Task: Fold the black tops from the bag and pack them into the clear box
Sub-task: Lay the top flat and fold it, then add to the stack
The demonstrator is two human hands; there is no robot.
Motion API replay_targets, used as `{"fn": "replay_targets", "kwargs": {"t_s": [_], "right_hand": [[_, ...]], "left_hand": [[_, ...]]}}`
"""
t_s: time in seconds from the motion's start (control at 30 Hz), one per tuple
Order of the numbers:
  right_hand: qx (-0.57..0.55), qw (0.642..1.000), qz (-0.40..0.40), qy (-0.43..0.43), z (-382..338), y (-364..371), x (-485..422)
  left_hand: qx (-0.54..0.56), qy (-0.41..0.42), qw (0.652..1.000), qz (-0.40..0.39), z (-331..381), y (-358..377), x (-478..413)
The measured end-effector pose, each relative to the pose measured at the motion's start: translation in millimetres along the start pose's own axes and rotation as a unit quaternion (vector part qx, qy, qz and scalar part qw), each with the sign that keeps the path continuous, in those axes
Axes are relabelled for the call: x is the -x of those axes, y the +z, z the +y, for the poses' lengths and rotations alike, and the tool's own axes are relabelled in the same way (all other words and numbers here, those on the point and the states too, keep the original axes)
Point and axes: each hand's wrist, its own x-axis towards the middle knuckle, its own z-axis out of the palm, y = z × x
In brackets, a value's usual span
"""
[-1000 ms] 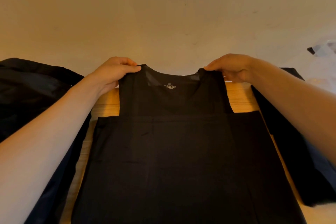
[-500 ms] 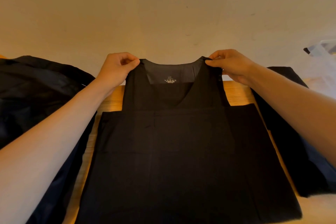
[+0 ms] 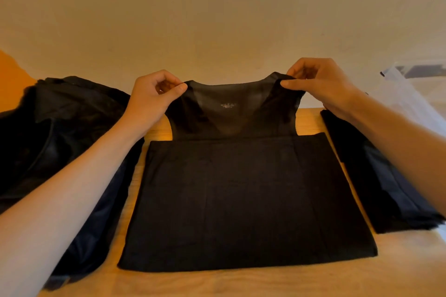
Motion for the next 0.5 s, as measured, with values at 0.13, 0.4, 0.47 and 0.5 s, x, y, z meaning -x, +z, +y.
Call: {"fn": "replay_targets", "kwargs": {"t_s": [0.13, 0.4, 0.47, 0.5], "right_hand": [[0.045, 0.997, -0.039, -0.049, -11, -5, 38], [0.233, 0.949, -0.125, -0.169, 3, 6, 109], [0.274, 0.929, -0.144, -0.201, 13, 11, 123], [0.288, 0.921, -0.15, -0.214, 18, 14, 130]], "left_hand": [[-0.004, 0.024, 0.999, -0.022, 10, -13, 38], [-0.081, 0.113, 0.981, -0.134, 2, -17, 120], [-0.111, 0.132, 0.972, -0.161, -3, -13, 136], [-0.121, 0.141, 0.968, -0.169, -6, -10, 144]]}}
